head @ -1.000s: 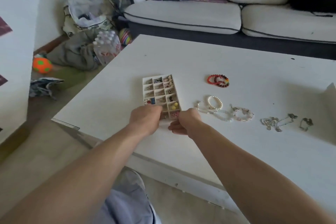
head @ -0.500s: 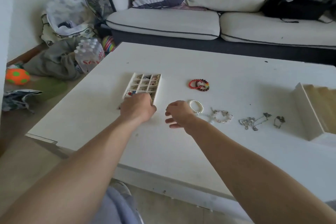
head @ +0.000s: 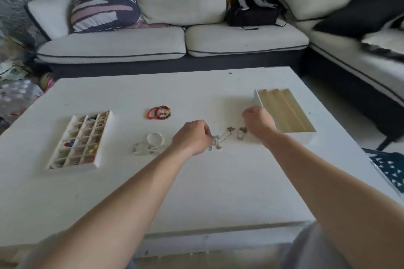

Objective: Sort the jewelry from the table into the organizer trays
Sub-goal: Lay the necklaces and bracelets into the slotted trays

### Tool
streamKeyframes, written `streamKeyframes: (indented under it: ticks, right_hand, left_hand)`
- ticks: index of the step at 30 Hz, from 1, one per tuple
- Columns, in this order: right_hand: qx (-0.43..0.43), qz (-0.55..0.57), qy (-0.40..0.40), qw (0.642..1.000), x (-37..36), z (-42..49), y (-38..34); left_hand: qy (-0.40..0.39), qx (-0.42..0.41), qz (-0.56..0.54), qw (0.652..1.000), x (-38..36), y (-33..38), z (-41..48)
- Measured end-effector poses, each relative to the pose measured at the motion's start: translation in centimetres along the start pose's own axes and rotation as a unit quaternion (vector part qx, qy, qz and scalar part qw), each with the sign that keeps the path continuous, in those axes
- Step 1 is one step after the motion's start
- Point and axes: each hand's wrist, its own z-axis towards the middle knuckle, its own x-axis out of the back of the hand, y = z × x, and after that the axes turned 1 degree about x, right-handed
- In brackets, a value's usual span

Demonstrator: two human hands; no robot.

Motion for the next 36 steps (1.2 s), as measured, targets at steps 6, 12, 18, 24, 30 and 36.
streamKeyframes:
  ticks: [6, 12, 18, 24, 30, 36]
  right_hand:
    - [-0.089, -0.141, 0.15, 0.974, 7.7, 2.6, 6.2]
    - [-0.155, -0.152, 0.12, 0.969, 10.2, 4.1, 11.2]
    - [-0.149, -0.119, 0.092, 0.977, 9.5, 4.6, 11.5]
    - [-0.123, -0.112, 0.122, 0.978, 8.8, 5.0, 11.7]
    - [-0.061, -0.169, 0.14, 0.974, 8.1, 3.8, 9.7]
    - [0.093, -0.175, 0.089, 0.976, 7.1, 1.8, 5.8]
  left_hand:
    - [-0.013, -0.019, -0.073, 0.997, -4.8, 8.6, 3.5]
    - [-0.016, 0.03, -0.11, 0.993, -10.6, 14.6, 6.2]
    - [-0.003, 0.03, -0.146, 0.989, -12.5, 14.6, 7.3]
    - [0.032, -0.015, -0.163, 0.986, -10.8, 13.0, 5.2]
    - [0.032, 0.006, -0.34, 0.94, -9.1, 10.2, 4.1]
    - [0.19, 0.122, -0.406, 0.886, -3.9, 3.4, 2.4]
